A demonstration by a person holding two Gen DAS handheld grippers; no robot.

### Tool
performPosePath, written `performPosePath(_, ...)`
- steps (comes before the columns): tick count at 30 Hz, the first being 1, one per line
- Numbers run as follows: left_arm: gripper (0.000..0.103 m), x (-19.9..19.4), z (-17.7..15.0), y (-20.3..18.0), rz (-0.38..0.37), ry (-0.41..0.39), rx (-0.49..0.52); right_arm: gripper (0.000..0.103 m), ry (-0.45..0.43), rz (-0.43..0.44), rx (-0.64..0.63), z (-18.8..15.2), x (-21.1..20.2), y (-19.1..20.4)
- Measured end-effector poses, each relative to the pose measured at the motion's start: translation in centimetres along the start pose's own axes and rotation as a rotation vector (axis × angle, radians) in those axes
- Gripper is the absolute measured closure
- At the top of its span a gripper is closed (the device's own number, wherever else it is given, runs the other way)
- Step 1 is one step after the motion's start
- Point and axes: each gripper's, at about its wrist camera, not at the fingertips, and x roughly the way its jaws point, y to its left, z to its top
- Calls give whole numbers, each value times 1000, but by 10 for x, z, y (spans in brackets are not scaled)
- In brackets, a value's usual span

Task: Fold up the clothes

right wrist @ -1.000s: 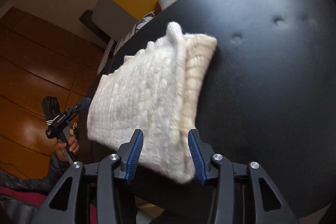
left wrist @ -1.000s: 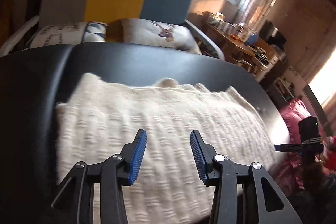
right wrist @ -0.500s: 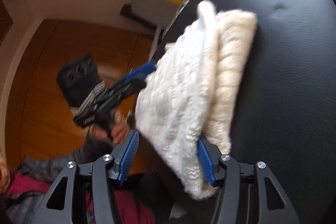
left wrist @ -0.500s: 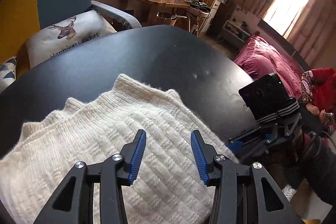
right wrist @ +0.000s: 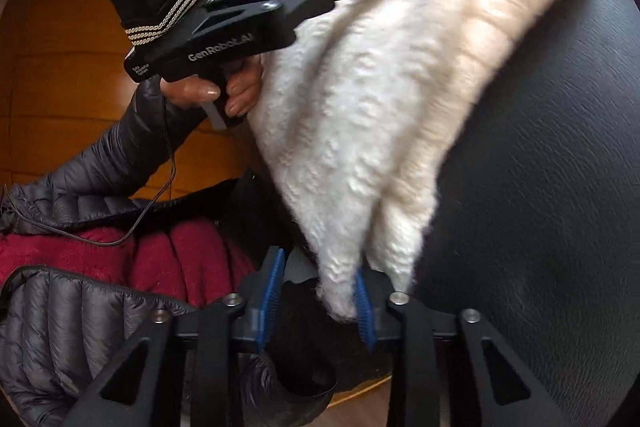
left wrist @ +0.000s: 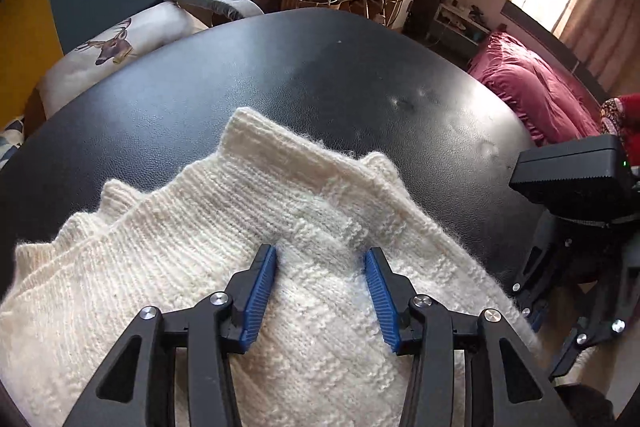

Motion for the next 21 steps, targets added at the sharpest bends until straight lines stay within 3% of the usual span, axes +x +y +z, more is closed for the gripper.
performPosePath(3,55,-20,2,8,-49,-39,-75,69,-106,-85,38,-14,-18,10)
performPosePath(5,54,-39,0,14,-71,-82,-117,55,-196,-191,45,-22,-39,23)
performPosePath(9,48,-64,-19,25,-39,-141,-167,52,-463,-347,53,-10,-77,52)
performPosePath(10,48,-67,-25,27,-25,-143,-179,51,-506,-420,34,0,-78,62)
performPosePath(12,47,-69,-38,33,-3,-140,-205,50,-539,-599,4,27,-71,78)
performPosePath(14,45,-70,-49,38,12,-141,-226,50,-556,-694,3,58,-61,83)
performPosePath(17,42,-69,-64,42,27,-142,-241,50,-629,-694,-20,86,-43,88)
performPosePath(19,41,-65,-71,47,15,-131,-272,53,-593,-684,-4,99,-27,81)
performPosePath(21,41,-60,-78,48,-3,-133,-301,55,-568,-728,30,94,-20,62)
